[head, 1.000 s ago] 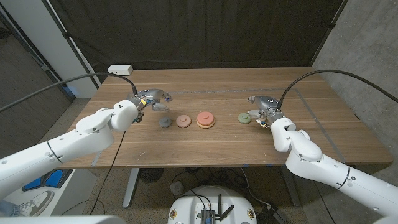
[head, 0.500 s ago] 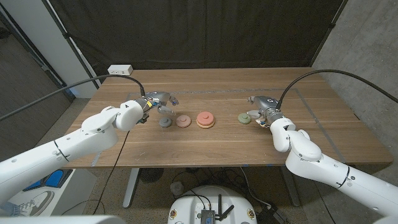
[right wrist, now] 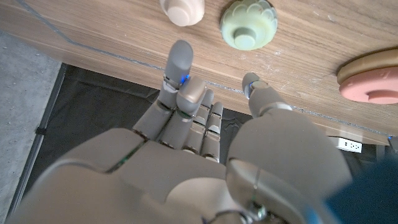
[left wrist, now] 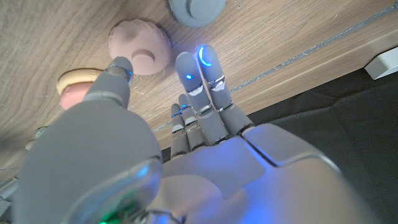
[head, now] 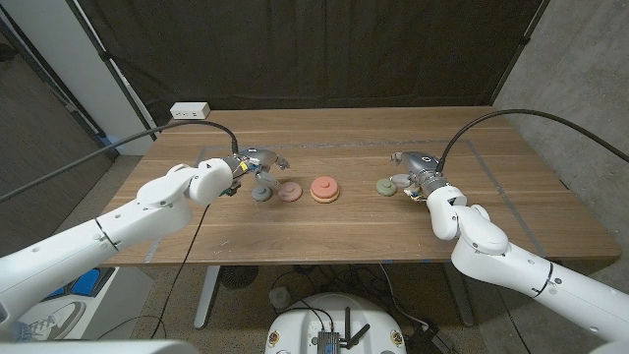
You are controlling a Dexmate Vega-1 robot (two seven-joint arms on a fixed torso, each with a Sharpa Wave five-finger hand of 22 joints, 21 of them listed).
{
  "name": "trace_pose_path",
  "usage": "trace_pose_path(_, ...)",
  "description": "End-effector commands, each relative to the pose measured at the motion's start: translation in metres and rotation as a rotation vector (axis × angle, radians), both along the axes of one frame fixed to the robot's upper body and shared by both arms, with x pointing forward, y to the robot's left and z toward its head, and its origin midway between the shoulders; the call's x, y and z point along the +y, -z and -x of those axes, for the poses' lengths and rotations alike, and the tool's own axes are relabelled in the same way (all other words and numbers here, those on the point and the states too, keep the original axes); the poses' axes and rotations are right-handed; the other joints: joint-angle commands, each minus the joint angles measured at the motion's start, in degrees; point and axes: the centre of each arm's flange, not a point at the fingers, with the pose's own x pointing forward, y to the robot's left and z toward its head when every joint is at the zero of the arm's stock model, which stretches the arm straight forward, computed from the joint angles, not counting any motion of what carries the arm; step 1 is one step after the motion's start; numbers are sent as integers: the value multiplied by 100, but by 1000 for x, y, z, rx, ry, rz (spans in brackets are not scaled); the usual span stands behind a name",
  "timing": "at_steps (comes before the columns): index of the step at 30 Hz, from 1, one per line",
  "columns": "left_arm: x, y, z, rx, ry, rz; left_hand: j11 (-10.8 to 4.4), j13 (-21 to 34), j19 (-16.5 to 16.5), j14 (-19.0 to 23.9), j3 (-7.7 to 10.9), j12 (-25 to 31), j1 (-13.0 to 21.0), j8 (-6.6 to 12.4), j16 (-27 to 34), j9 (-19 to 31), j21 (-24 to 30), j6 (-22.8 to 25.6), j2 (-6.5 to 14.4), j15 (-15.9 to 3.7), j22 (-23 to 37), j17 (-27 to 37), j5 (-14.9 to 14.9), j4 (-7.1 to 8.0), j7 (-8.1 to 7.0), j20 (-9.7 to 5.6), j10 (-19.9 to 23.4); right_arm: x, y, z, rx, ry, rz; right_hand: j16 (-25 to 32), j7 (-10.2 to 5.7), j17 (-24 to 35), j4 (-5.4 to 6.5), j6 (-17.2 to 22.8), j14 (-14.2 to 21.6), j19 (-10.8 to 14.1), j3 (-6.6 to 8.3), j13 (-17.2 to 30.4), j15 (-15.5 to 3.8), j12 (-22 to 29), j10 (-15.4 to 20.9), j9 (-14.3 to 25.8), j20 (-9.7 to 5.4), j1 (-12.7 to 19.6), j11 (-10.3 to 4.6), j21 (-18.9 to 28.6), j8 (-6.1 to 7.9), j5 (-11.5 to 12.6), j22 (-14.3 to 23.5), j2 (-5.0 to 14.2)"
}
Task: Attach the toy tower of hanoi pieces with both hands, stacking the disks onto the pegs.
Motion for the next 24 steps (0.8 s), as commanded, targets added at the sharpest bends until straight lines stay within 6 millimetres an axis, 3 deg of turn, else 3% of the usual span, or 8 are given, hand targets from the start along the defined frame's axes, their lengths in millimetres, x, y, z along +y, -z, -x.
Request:
trace_pose_path(1,-7,-5,-7,33,-3,-70,24,-9,-62,-74,-46,-32,-16,-26,-31,-11,-34,-197,-112,-463,-1,-7,-18,-6,22,-780,-186,0,0,0,4,7,2,2,18,32,20,-48,-6,-8,6,14,-189,15,38,16,-414,-18,13,4,-11,43,3,44)
trace_pose_path(11,-10,-5,-12,76,-4,-105,187,-22,-125,-214,-216,12,-192,-21,10,-45,-111,-855,-268,-457,-6,-17,-106,29,154,-740,-719,0,-1,1,2,11,1,7,28,41,24,-37,4,-11,10,14,-188,14,48,14,-414,-36,15,1,-13,54,0,63)
trace_pose_path(24,-12,1,-20,66,-2,-120,207,-13,-144,-266,-272,60,-242,25,13,-57,-138,-930,-308,-456,-7,-44,-141,35,186,-715,-753,0,0,2,-2,13,-6,0,37,39,32,-11,3,-9,12,15,-188,14,64,12,-413,-70,11,3,-10,66,1,85)
